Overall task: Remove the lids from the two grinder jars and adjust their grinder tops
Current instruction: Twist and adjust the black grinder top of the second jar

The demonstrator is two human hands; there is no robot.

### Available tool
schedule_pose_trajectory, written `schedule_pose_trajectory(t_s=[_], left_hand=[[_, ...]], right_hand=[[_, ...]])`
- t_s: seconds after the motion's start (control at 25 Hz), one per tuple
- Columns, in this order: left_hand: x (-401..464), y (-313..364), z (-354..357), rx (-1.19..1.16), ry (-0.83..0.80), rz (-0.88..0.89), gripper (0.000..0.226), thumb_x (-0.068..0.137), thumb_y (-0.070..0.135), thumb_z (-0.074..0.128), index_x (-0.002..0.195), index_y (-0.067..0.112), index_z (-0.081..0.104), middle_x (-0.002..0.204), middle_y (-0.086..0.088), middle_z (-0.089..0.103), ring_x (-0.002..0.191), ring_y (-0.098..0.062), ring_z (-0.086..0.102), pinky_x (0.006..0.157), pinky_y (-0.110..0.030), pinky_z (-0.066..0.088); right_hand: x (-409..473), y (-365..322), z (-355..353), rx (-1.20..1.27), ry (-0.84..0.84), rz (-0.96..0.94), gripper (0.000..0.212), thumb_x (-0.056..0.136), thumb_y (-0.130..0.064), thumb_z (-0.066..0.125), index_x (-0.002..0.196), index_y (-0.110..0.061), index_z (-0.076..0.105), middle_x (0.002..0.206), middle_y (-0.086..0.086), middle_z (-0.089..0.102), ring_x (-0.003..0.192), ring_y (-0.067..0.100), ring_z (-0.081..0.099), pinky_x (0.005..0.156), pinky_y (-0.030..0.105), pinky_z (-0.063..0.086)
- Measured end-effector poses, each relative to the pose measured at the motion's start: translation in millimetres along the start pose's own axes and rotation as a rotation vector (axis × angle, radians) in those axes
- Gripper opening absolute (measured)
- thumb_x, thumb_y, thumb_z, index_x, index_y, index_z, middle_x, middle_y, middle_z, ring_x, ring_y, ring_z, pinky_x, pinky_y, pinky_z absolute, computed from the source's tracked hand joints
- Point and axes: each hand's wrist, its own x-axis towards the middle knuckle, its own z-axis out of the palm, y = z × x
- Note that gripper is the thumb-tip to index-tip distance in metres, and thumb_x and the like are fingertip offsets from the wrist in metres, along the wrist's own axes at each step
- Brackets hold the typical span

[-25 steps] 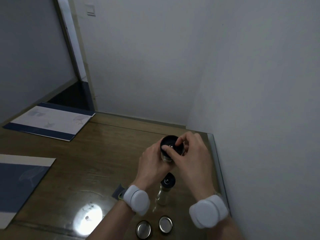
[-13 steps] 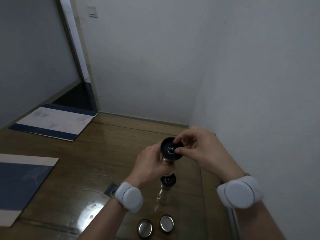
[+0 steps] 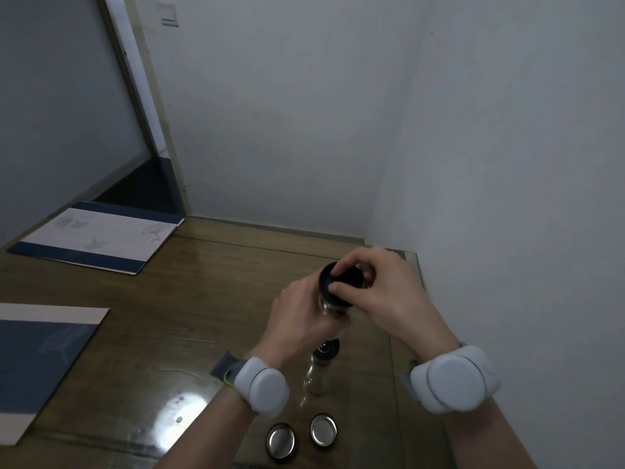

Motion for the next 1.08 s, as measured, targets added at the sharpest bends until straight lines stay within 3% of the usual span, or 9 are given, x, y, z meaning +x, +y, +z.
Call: schedule_pose_trajectory(t_s=[0.16,0.36,0.56,0.76,1.08], left_hand=[[0,7,3,-0.027,0.074,-0.019,0.051,0.068,0.035,0.075,0.114,0.048,0.056,0.092,0.010,0.077,0.088,-0.018,0.073,0.074,-0.046,0.061],[2,7,-1,-0.027,0.115,-0.019,0.050,0.070,0.037,0.078,0.115,0.046,0.060,0.093,0.012,0.077,0.090,-0.016,0.074,0.075,-0.045,0.061],[4,6,-6,0.009,0.108,-0.021,0.050,0.069,0.036,0.079,0.113,0.048,0.058,0.090,0.014,0.075,0.088,-0.016,0.072,0.075,-0.044,0.060],[2,10,-7,0.041,0.094,-0.004,0.052,0.068,0.038,0.078,0.115,0.049,0.057,0.091,0.015,0.074,0.088,-0.016,0.071,0.076,-0.043,0.059],[0,8,-12,0.064,0.022,0.032,0.050,0.072,0.039,0.077,0.118,0.048,0.060,0.092,0.016,0.073,0.086,-0.012,0.070,0.077,-0.042,0.059]], right_hand=[[0,-6,5,0.010,0.077,0.016,0.019,0.076,-0.037,0.085,0.088,-0.038,0.070,0.092,-0.012,0.057,0.087,0.007,0.057,0.072,0.026,0.045],[-4,-8,4,0.026,0.106,-0.032,0.021,0.076,-0.036,0.085,0.093,-0.035,0.072,0.081,-0.014,0.049,0.075,0.001,0.051,0.064,0.018,0.036],[-1,-4,-17,0.025,-0.021,-0.066,0.020,0.077,-0.027,0.084,0.093,-0.037,0.076,0.081,-0.004,0.060,0.080,0.010,0.062,0.075,0.030,0.052],[-1,-5,-22,0.008,-0.009,-0.060,0.016,0.076,-0.027,0.083,0.087,-0.035,0.076,0.077,-0.006,0.061,0.081,0.013,0.063,0.076,0.039,0.055],[2,-7,-33,-0.007,-0.104,-0.061,0.010,0.080,-0.024,0.084,0.088,-0.030,0.080,0.070,-0.007,0.067,0.068,0.011,0.070,0.074,0.037,0.059]])
